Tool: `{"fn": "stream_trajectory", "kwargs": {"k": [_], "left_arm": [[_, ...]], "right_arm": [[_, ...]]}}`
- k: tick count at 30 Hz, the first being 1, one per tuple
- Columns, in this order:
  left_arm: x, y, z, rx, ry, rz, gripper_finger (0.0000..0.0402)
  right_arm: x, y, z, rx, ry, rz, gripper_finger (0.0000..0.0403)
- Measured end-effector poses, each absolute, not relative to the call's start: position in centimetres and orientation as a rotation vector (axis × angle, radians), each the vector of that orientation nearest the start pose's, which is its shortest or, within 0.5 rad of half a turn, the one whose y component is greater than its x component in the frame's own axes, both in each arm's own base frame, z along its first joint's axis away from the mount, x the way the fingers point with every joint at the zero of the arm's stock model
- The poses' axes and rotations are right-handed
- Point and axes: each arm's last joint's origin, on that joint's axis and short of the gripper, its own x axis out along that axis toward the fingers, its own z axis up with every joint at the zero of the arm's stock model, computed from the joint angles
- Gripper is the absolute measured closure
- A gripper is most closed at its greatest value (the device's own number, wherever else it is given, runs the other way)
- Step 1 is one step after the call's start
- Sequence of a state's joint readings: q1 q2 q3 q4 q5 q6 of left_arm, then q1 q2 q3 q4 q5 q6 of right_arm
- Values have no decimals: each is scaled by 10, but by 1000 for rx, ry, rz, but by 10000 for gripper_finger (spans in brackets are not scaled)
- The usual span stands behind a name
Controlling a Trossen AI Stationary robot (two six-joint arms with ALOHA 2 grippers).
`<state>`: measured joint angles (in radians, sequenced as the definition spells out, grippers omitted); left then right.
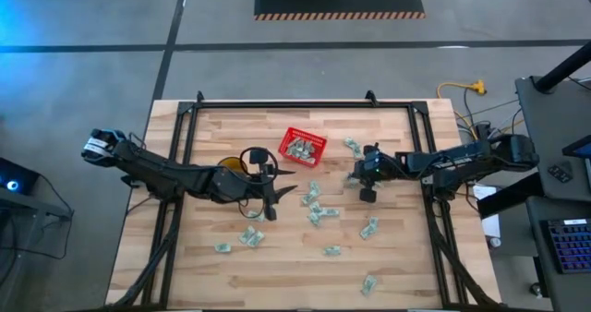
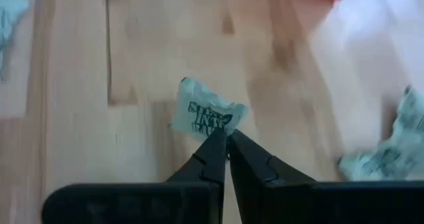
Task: Pick and place Stevia / Truvia into bins
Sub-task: Put the stevia packet into the red basket
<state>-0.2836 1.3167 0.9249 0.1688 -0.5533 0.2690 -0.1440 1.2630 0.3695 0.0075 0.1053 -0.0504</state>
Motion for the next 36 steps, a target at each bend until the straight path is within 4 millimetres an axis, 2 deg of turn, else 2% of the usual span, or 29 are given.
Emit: {"fn": "stream_trajectory", "kwargs": {"k": [7,16,23,29,36], "left_arm": [[286,-67,300,357,240,240,250],[286,-67,300,357,240,240,250],[286,-67,301,358,239,240,250],[286,-67,301,356,235,241,250],[286,-67,301,357,239,240,250]], "right_arm": [[217,-35,148,-94,729,-218,394],[234,-48,180,-280,447,-436,394],[237,-67,193,-262,401,-510,394],[247,-83,185,-163,419,-452,394],[284,-99,158,-151,536,-440,394]]}}
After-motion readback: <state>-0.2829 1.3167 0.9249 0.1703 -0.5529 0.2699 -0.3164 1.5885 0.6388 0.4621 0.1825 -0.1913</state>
